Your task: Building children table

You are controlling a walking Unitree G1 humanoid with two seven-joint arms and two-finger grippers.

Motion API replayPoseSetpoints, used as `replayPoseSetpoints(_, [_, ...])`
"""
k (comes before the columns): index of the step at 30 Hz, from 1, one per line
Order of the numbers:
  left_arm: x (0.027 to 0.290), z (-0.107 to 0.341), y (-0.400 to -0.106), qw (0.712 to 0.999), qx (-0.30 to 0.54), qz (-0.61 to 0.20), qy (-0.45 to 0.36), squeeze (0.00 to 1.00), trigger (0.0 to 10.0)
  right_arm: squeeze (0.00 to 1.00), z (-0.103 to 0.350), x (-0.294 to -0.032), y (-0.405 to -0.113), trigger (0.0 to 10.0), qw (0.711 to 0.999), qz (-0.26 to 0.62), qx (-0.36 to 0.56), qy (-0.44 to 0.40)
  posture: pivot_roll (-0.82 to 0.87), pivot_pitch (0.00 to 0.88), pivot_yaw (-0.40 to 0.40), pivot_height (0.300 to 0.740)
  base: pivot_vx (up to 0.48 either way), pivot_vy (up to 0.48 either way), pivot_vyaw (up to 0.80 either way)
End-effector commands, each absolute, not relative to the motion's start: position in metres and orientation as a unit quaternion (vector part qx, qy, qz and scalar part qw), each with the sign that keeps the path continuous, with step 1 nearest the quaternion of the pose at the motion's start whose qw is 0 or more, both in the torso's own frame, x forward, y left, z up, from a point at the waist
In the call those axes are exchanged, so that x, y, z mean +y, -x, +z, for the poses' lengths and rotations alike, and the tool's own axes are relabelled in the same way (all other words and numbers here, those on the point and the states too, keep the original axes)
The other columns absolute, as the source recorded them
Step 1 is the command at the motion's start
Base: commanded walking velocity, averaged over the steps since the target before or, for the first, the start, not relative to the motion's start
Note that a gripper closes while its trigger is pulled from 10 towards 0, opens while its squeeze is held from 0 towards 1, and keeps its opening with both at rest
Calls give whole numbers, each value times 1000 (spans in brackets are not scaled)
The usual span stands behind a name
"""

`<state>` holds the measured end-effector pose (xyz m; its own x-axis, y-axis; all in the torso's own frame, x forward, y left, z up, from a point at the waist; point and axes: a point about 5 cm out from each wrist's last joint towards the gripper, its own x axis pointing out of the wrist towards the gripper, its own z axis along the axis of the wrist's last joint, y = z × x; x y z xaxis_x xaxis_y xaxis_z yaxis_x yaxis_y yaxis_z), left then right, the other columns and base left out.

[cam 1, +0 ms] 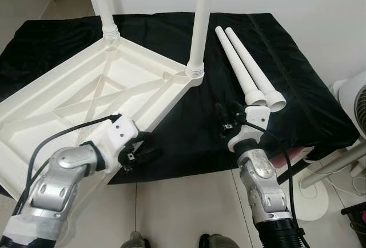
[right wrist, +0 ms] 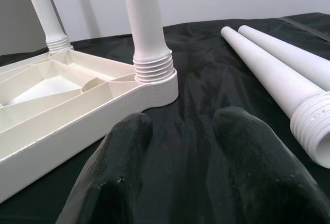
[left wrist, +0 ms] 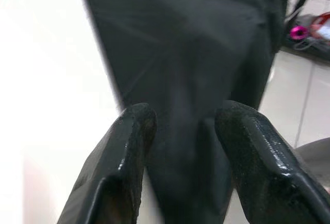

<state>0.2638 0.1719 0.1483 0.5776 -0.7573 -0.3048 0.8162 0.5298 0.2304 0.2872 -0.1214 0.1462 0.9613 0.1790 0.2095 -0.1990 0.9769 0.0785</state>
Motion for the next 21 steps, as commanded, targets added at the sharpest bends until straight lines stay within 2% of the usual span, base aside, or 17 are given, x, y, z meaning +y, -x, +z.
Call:
replayPoseSetpoints(1, [181, 151, -262, 877, 89, -434, -185, 0, 10000, 0, 144, -122, -287, 10000, 989, 97, -98, -47, -18, 87, 6, 740, 0, 0, 0])
replayPoseSetpoints(8, [189, 153, -258, 884, 98, -414, -194, 0, 10000, 0, 143, -119, -287, 10000, 989, 105, -96, -47, -11, 83, -2, 740, 0, 0, 0])
replayPoseSetpoints(16, [185, 142, -251, 873, 124, -425, -204, 0, 10000, 0, 143, -118, -288, 10000, 988, 111, -95, -44, -8, 79, -5, 740, 0, 0, 0])
replayPoseSetpoints(21, [184, 134, -255, 879, 143, -405, -207, 0, 10000, 0, 143, -119, -288, 10000, 988, 111, -95, -44, -12, 73, 0, 740, 0, 0, 0])
